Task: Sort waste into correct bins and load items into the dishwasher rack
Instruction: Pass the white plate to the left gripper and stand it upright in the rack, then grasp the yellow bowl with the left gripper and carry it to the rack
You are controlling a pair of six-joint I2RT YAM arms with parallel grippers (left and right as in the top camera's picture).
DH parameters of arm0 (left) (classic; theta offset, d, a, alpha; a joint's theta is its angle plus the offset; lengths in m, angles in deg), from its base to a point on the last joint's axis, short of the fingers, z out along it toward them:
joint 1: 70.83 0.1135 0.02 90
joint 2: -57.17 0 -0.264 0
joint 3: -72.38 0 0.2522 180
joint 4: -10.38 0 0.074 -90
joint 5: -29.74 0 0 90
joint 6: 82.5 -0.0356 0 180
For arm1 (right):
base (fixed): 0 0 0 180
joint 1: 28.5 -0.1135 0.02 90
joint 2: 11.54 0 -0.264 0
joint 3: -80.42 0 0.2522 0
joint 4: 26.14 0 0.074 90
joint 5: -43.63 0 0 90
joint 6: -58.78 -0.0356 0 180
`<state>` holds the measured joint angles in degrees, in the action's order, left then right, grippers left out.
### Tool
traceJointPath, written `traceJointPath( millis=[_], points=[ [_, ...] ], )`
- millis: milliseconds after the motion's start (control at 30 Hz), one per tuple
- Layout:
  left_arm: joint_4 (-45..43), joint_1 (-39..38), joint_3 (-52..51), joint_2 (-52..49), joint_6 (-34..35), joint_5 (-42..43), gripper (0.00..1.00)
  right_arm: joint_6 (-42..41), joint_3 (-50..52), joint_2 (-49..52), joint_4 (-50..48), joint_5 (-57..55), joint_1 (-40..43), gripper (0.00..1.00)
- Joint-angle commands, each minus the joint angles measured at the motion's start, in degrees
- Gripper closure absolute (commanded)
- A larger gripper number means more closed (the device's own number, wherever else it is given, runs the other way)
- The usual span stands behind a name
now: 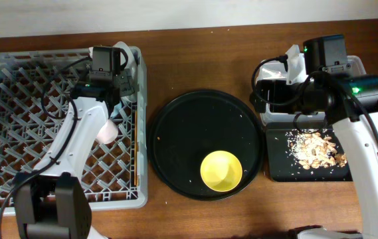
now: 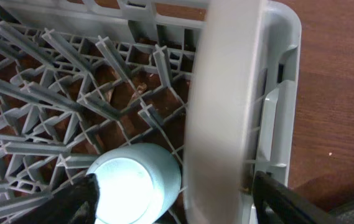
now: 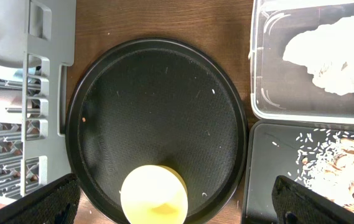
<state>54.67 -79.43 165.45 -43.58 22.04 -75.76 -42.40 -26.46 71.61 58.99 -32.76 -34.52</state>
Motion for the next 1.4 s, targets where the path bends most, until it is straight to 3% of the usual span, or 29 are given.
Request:
traceJointPath(
  millis=[0, 133, 233, 300, 400, 533, 700, 833, 900, 967, 1067, 1267, 1367],
  points=[
    [1.09, 0.17, 3.98, 2.43, -0.92, -1.01, 0.22, -0.24, -1.29, -0.94, -0.02, -0.13, 0.22, 0.01],
    [14.49, -1.18, 6.27, 17.53, 1.03, 6.27, 0.21, -0.24, -1.29, -0.94, -0.02, -0.15, 0.22, 0.01],
    [34.51, -4.85, 6.19, 25.38, 1.51, 25.79, 0.24, -0.24, -1.29, -0.94, -0.02, -0.13, 0.22, 0.01],
    [39.65, -11.34, 4.42, 25.55, 1.51, 28.85, 0.24, -0.24, -1.29, -0.94, -0.02, -0.13, 0.2, 0.01],
    [33.55, -24.92, -1.73, 25.44, 1.53, 28.81, 0.25, -0.26, -1.29, -0.94, -0.02, -0.13, 0.22, 0.01],
    [13.29, -41.18, -13.03, 23.85, 3.04, 28.59, 0.32, -0.24, -1.29, -0.94, -0.02, -0.13, 0.22, 0.01],
    [-1.66, -51.32, -18.12, 11.78, 2.99, 20.68, 0.35, -0.24, -1.29, -0.94, -0.02, -0.13, 0.22, 0.01],
    [-9.05, -51.78, -18.12, 2.12, 2.99, 20.2, 0.39, -0.24, -1.29, -0.94, -0.02, -0.13, 0.22, 0.01],
    [-10.78, -51.78, -18.12, -0.28, 2.99, 20.22, 0.52, -0.24, -1.29, -0.94, -0.02, -0.13, 0.2, 0.01],
    [-10.78, -51.78, -18.12, -0.85, 2.99, 20.17, 0.57, -0.24, -1.29, -0.94, -0.02, -0.15, 0.22, 0.01],
    [-10.67, -51.8, -18.21, -1.86, 3.02, 20.26, 0.71, -0.24, -1.29, -0.94, -0.02, -0.13, 0.22, 0.01],
    [-9.49, -52.26, -18.21, -3.54, 2.99, 20.59, 0.72, -0.24, -1.29, -0.94, -0.02, -0.13, 0.2, 0.01],
    [-9.51, -52.26, -18.1, -3.45, 2.99, 20.15, 0.94, -0.24, -1.29, -0.94, -0.02, -0.13, 0.2, 0.01]
  ],
)
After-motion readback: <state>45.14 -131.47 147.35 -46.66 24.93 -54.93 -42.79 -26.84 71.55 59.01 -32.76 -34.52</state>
